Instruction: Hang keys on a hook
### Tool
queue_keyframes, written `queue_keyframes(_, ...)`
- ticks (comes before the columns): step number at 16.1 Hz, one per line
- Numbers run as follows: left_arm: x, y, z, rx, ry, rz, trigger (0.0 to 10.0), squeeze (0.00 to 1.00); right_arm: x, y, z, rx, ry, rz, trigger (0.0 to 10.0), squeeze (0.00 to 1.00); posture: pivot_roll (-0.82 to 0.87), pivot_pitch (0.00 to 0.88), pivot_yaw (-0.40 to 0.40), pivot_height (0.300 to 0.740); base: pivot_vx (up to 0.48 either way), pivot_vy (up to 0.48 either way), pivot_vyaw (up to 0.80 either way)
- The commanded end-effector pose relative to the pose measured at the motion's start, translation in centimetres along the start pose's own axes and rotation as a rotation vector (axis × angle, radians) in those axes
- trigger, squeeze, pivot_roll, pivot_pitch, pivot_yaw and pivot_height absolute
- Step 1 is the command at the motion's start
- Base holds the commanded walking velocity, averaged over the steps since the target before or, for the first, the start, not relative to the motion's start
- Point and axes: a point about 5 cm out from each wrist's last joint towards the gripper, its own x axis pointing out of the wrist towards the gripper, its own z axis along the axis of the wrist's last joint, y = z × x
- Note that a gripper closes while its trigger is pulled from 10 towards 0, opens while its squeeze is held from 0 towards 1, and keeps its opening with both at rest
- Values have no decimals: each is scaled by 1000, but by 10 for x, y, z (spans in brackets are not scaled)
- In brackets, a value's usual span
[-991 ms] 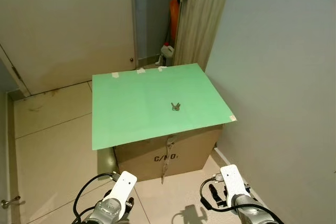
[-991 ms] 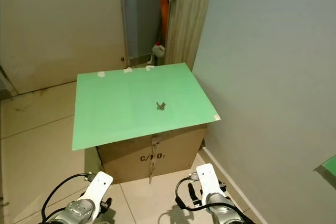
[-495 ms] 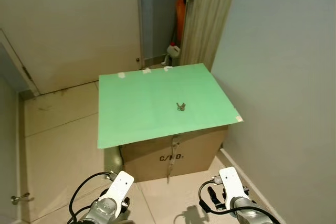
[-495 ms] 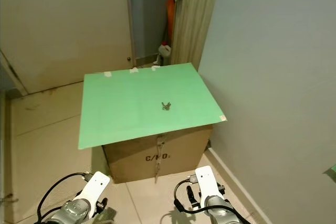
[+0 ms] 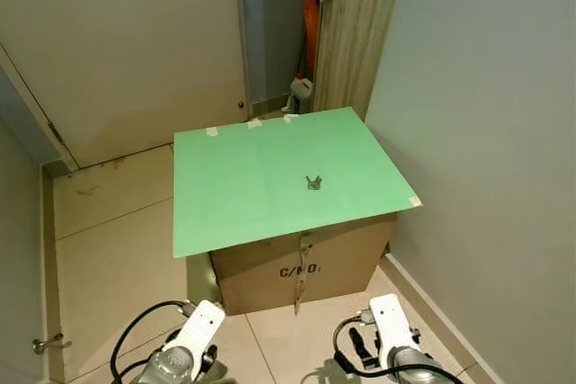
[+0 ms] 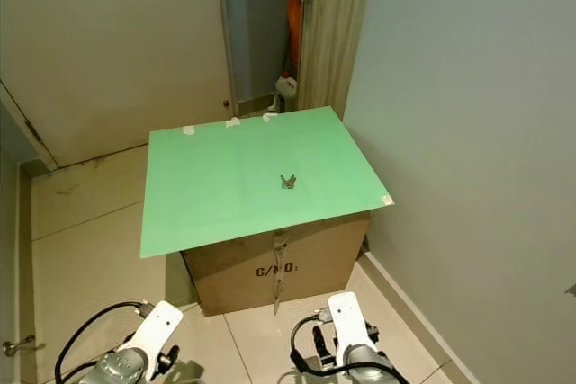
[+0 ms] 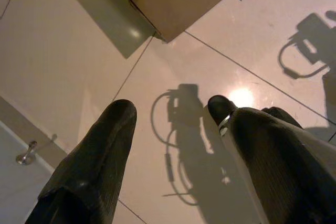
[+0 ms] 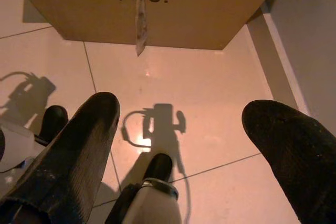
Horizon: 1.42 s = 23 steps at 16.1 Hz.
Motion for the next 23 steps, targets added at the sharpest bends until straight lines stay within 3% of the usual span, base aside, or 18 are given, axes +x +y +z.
queue_keyframes(1, 0, 3, 3, 16, -24, -1, 10000, 0, 0, 0, 1, 10, -17, -9, 10000, 0, 11, 7, 34, 740, 0, 0, 0)
queue_keyframes(8, 1, 4, 6, 36, -20, 6, 10000, 0, 1, -3, 4, 4, -17, -12, 10000, 0, -8, 5, 25, 740, 0, 0, 0)
queue_keyframes(11, -1, 5, 14, -26, -125, 69, 10000, 0, 0, -6, 9, 12, -86, -25, 10000, 0, -7, 8, 19, 740, 0, 0, 0)
queue_keyframes(14, -6, 4, 29, -165, -348, 119, 10000, 0, -5, -8, 20, 117, -255, -1, 10000, 0, 1, 9, 4, 740, 0, 0, 0)
queue_keyframes(15, -19, 43, 102, -139, -637, 172, 10000, 0, -8, -24, 75, 96, -493, 5, 10000, 0, 4, 7, -2, 740, 0, 0, 0)
queue_keyframes(16, -45, 67, 146, -122, -853, 225, 10000, 0, -18, -31, 110, 59, -656, 14, 10000, 0, 9, 4, -7, 740, 0, 0, 0)
queue_keyframes(20, -79, 75, 175, -113, -1066, 328, 10000, 0, -28, -40, 137, 49, -794, 44, 10000, 0, 35, 0, -33, 740, 0, 0, 0)
queue_keyframes(23, -105, 75, 180, -152, -1111, 342, 10000, 0, -51, -42, 159, 43, -907, 45, 10000, 0, 40, 0, -45, 740, 0, 0, 0)
